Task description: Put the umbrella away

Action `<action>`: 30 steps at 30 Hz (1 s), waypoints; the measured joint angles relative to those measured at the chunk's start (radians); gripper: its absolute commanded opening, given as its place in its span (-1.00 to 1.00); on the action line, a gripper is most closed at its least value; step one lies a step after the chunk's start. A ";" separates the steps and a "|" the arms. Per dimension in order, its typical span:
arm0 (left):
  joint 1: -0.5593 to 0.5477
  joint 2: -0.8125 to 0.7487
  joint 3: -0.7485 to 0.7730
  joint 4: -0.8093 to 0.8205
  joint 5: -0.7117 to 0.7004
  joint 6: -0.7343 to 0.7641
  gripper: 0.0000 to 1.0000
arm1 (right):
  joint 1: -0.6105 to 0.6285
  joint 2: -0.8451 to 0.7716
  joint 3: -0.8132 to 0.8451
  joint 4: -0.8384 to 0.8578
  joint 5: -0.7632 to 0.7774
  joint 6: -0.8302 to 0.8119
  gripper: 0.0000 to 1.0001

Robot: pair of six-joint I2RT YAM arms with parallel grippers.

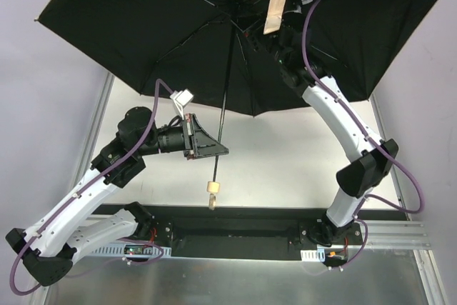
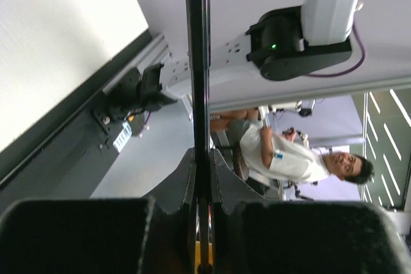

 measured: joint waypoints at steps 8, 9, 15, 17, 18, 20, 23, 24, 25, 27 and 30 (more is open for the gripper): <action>0.003 0.027 0.035 -0.155 0.133 0.072 -1.00 | 0.030 -0.213 -0.365 0.209 0.083 -0.025 -1.00; 0.003 0.026 0.035 -0.169 0.145 0.079 -1.00 | 0.030 -0.240 -0.406 0.227 0.094 -0.022 -1.00; 0.003 0.026 0.035 -0.176 0.173 0.102 -0.97 | 0.030 -0.282 -0.452 0.281 0.104 -0.027 -1.00; 0.006 0.026 0.035 -0.174 0.174 0.106 -0.48 | 0.029 -0.282 -0.444 0.284 0.102 -0.031 -1.00; 0.010 0.025 0.035 -0.173 0.176 0.105 -0.28 | 0.026 -0.282 -0.438 0.285 0.096 -0.032 -1.00; 0.028 0.019 0.035 -0.130 0.122 0.097 0.06 | 0.022 -0.282 -0.427 0.273 0.031 -0.038 -1.00; 0.085 0.010 0.021 -0.063 0.026 0.077 0.55 | 0.032 -0.266 -0.390 0.245 -0.073 -0.058 -1.00; 0.088 -0.003 0.011 -0.051 0.014 0.072 0.62 | 0.035 -0.251 -0.366 0.237 -0.105 -0.066 -1.00; 0.087 -0.017 0.002 -0.044 0.012 0.064 0.65 | 0.036 -0.233 -0.338 0.233 -0.130 -0.073 -1.00; 0.086 -0.040 -0.017 -0.032 0.013 0.051 0.69 | 0.031 -0.194 -0.280 0.228 -0.156 -0.080 -1.00; 0.080 -0.058 -0.036 -0.025 0.013 0.047 0.75 | 0.013 -0.142 -0.211 0.226 -0.161 -0.080 -1.00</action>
